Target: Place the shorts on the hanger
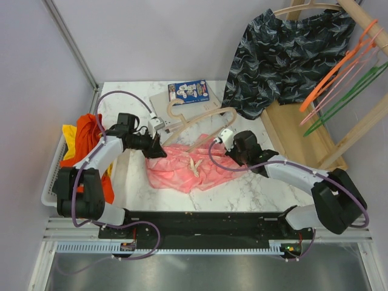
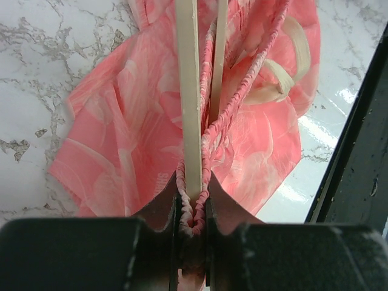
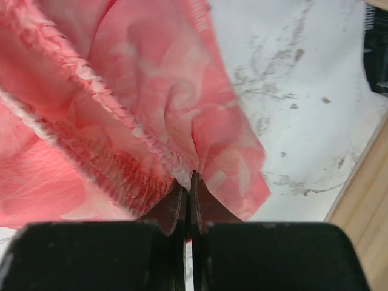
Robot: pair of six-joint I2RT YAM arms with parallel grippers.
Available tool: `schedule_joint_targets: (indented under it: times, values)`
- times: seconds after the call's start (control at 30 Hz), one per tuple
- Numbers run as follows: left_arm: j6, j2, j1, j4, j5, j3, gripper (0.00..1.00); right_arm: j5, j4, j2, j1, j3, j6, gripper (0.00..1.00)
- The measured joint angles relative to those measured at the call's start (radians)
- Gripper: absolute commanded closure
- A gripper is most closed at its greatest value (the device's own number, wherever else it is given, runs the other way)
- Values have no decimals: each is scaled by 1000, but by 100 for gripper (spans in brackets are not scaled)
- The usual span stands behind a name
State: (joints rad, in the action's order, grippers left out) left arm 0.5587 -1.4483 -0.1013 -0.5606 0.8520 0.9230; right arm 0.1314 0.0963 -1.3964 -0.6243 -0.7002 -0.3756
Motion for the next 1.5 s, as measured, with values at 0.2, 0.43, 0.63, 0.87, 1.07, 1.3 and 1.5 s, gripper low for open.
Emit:
schedule_joint_targets:
  times: [0.2, 0.43, 0.63, 0.87, 1.07, 1.3, 1.5]
  values:
    - [113, 8, 65, -67, 87, 5, 98, -130, 53, 154, 126, -21, 69, 100]
    - [312, 86, 84, -164, 124, 3, 98, -275, 128, 64, 291, -87, 183, 100]
    - [458, 113, 113, -231, 110, -18, 98, -349, 160, -19, 340, -129, 257, 100]
    - [652, 182, 133, -286, 50, -95, 98, -381, 172, -61, 374, -139, 286, 100]
    - [748, 188, 130, -306, -22, -96, 98, -408, 201, -67, 375, -175, 301, 100]
    - [788, 185, 21, -278, -157, -86, 98, -424, 259, -37, 375, -222, 304, 100]
    - [718, 152, -66, -245, -224, -20, 98, -422, 315, 32, 349, -222, 294, 99]
